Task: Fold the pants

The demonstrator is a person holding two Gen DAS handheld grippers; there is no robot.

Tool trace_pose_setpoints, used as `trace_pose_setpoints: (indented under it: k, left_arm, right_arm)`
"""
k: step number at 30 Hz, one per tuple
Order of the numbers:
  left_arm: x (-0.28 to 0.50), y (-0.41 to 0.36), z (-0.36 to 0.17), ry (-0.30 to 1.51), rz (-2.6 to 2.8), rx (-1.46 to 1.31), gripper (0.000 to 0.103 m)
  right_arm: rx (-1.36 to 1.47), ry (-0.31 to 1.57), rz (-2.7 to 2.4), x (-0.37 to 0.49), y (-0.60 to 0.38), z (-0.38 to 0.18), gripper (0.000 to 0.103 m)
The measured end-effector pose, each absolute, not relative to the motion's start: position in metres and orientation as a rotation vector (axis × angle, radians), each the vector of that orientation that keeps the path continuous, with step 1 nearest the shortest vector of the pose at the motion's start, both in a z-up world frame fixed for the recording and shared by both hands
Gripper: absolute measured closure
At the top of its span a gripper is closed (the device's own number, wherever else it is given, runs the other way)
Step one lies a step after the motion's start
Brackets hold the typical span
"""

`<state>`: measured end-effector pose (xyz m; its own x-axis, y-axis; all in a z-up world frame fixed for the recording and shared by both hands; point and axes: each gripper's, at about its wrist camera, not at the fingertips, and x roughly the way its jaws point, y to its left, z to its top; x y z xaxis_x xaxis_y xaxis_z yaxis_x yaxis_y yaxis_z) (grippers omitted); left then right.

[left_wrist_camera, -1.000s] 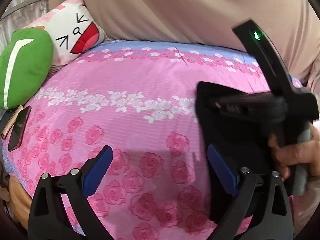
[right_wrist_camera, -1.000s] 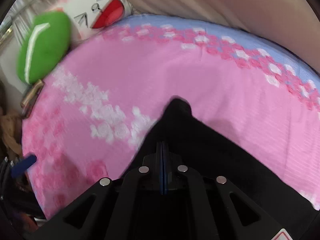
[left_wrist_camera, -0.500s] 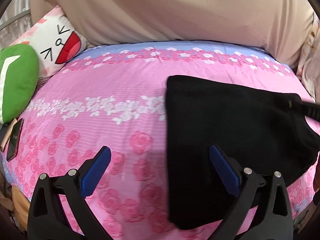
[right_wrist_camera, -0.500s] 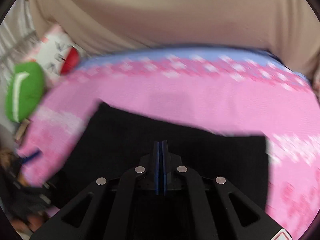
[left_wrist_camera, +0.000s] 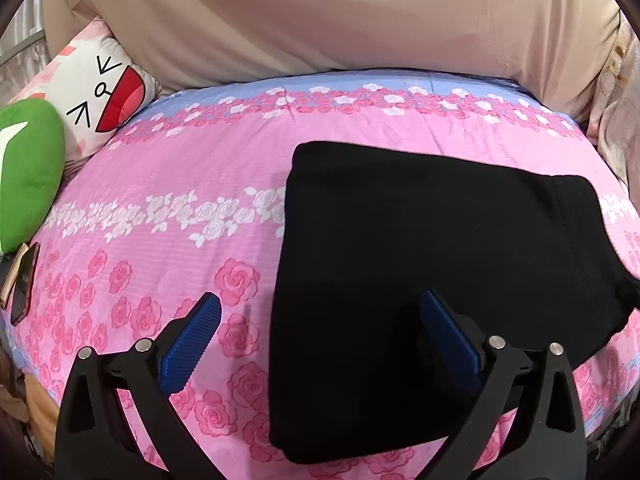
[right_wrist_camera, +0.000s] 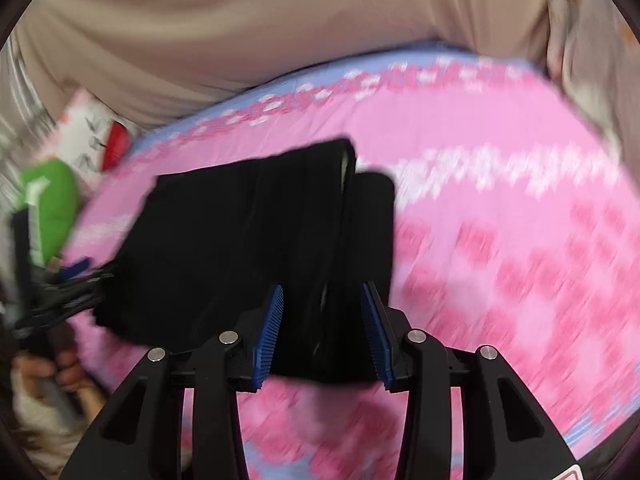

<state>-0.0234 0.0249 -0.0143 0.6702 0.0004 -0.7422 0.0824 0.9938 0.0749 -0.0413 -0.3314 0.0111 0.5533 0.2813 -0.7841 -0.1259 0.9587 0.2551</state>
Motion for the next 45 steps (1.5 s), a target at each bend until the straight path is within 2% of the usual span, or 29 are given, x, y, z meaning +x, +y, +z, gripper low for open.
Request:
trace_pose_setpoints:
  k: [2,6,7,8,9,12,14,17,19,23,25,29,32,38,39,43,44,45]
  left_arm:
    - [-0.025,0.022,-0.017,0.838,-0.044,0.109,0.005]
    - [-0.026,0.01,-0.017,0.838,-0.047,0.131,0.005]
    - [-0.027,0.007,-0.016,0.838,-0.052,0.136,0.005]
    - [-0.028,0.005,-0.015,0.84,-0.059,0.139,0.005]
    - [-0.03,0.004,-0.014,0.841,-0.066,0.14,0.005]
    - [-0.035,0.004,-0.008,0.837,-0.087,0.127,0.005]
    - [-0.036,0.004,-0.007,0.831,-0.09,0.124,0.005]
    - [-0.031,0.002,-0.017,0.857,-0.085,0.121,0.005]
    - [-0.029,0.001,-0.022,0.877,-0.091,0.107,0.005]
    - [-0.032,0.002,-0.021,0.871,-0.098,0.106,0.005]
    - [-0.033,0.003,-0.021,0.871,-0.1,0.098,0.005]
    - [-0.034,0.003,-0.022,0.873,-0.101,0.089,0.005]
    - [-0.035,0.003,-0.022,0.872,-0.103,0.089,0.005]
    - [-0.035,0.002,-0.022,0.871,-0.106,0.093,0.005]
    - [-0.034,0.002,-0.022,0.87,-0.109,0.092,0.005]
    - [-0.033,0.004,-0.024,0.875,-0.123,0.087,0.005]
    - [-0.034,0.006,-0.023,0.874,-0.133,0.079,0.005]
    - [-0.035,0.01,-0.021,0.871,-0.148,0.063,0.005]
  right_arm:
    - [0.212,0.961,0.275,-0.044,-0.332,0.008,0.061]
    - [0.228,0.976,0.305,-0.034,-0.322,-0.007,0.048]
    - [0.215,0.967,0.301,-0.031,-0.319,-0.009,0.051]
    - [0.189,0.96,0.291,-0.03,-0.316,-0.008,0.071]
    - [0.168,0.951,0.284,-0.03,-0.313,-0.004,0.082]
    - [0.17,0.891,0.318,-0.045,-0.315,0.022,0.087]
    - [0.145,0.872,0.299,-0.053,-0.318,0.028,0.087]
    - [0.147,0.954,0.23,-0.043,-0.329,-0.006,0.081]
    - [0.204,0.935,0.249,-0.045,-0.334,-0.007,0.08]
    - [0.161,0.905,0.189,-0.05,-0.332,0.013,0.064]
    - [0.127,0.89,0.144,-0.052,-0.33,0.02,0.062]
    - [0.064,0.804,0.213,-0.056,-0.3,0.042,0.065]
    - [0.004,0.8,0.296,-0.039,-0.268,0.046,0.078]
    - [-0.022,0.871,0.199,0.03,-0.27,0.016,0.08]
    - [-0.031,0.896,0.15,0.041,-0.277,0.005,0.092]
    - [0.131,0.917,0.181,0.043,-0.313,-0.001,0.092]
    - [0.143,0.903,0.173,0.032,-0.319,0.008,0.086]
    - [0.149,0.88,0.15,0.02,-0.325,0.015,0.074]
